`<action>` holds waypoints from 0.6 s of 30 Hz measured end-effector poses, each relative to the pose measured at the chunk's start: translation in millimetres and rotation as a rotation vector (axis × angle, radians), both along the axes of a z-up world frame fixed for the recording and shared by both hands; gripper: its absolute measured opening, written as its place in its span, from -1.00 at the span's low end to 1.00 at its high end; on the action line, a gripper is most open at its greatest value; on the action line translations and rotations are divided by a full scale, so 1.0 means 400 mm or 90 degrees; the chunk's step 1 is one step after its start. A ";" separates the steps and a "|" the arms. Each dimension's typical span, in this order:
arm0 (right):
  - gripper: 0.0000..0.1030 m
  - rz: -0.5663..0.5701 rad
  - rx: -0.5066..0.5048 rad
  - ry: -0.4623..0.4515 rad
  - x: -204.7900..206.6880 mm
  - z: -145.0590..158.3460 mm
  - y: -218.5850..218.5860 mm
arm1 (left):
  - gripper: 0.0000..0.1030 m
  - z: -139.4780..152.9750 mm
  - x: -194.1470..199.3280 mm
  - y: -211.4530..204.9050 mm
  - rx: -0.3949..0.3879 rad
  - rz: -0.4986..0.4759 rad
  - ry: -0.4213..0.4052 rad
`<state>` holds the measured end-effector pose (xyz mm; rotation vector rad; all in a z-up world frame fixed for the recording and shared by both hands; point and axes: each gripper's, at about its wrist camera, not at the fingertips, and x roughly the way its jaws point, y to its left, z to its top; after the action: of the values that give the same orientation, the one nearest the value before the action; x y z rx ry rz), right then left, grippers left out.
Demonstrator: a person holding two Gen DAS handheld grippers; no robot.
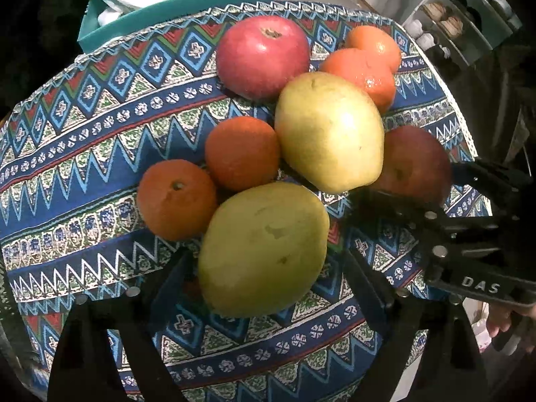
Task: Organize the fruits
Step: 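Grasp the green-yellow mango with the left tool while the right tool grasps the large dark-red apple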
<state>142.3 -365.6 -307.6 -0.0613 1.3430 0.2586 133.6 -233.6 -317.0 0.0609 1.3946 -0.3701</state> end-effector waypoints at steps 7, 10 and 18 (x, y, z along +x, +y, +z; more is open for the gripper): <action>0.38 -0.014 -0.006 -0.020 -0.020 0.018 -0.026 | 0.44 -0.012 0.021 -0.042 0.017 0.007 0.009; 0.38 -0.021 -0.005 -0.021 -0.029 0.023 -0.040 | 0.39 -0.020 0.033 -0.055 0.009 0.015 0.012; 0.38 -0.016 -0.019 -0.027 -0.056 0.031 -0.058 | 0.36 -0.011 0.015 -0.031 0.004 -0.001 -0.016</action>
<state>119.8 -388.7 -295.0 -0.0736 1.3042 0.2146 139.6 -245.8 -321.3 0.0715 1.3712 -0.3662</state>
